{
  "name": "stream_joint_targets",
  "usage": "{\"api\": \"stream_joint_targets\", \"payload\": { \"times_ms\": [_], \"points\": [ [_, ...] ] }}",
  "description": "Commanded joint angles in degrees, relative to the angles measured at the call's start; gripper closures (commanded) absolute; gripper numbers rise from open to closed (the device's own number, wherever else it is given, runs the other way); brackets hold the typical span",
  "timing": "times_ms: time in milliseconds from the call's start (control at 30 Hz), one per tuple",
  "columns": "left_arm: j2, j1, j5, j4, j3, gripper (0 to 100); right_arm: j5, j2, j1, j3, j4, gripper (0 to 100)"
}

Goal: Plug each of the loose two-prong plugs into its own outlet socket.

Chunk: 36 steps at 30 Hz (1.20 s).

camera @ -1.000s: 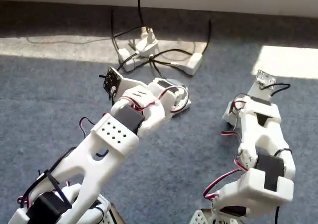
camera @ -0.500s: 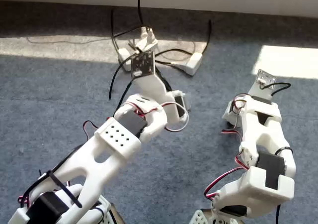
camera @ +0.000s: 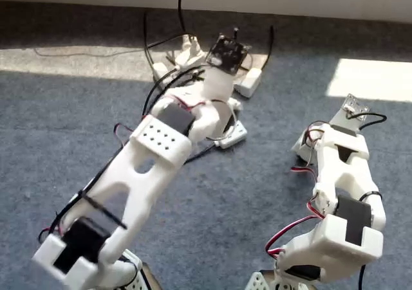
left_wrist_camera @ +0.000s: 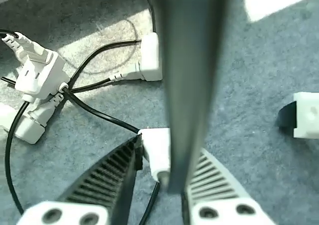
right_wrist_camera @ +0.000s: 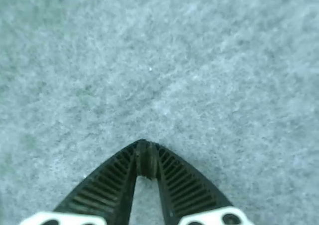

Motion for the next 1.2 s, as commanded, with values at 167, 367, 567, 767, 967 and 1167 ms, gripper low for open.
{"api": "stream_joint_targets", "payload": {
  "times_ms": [167, 367, 567, 767, 967, 1167],
  "points": [
    [32.6, 1.3, -15.0, 35.7, -52.9, 99, -0.7, 0.0, 1.4, -2.2, -0.8, 99.1],
    [49.3, 2.9, -27.1, 46.6, -77.7, 99, -0.5, 0.0, 1.4, -2.2, -0.8, 99.1],
    [59.0, 4.4, -33.0, 47.0, -85.0, 99, -0.4, 0.0, 1.4, -2.2, -0.8, 99.1],
    [60.3, 5.1, -33.1, 46.9, -84.9, 99, -0.4, 0.0, 1.3, -2.2, -0.8, 99.1],
    [60.4, 5.1, -33.2, 46.8, -84.8, 99, -0.4, 0.0, 1.3, -2.2, -0.8, 99.1],
    [62.4, 4.8, -35.8, 46.8, -84.0, 99, -0.4, 0.0, 1.3, -2.2, -0.8, 99.1]
  ]
}}
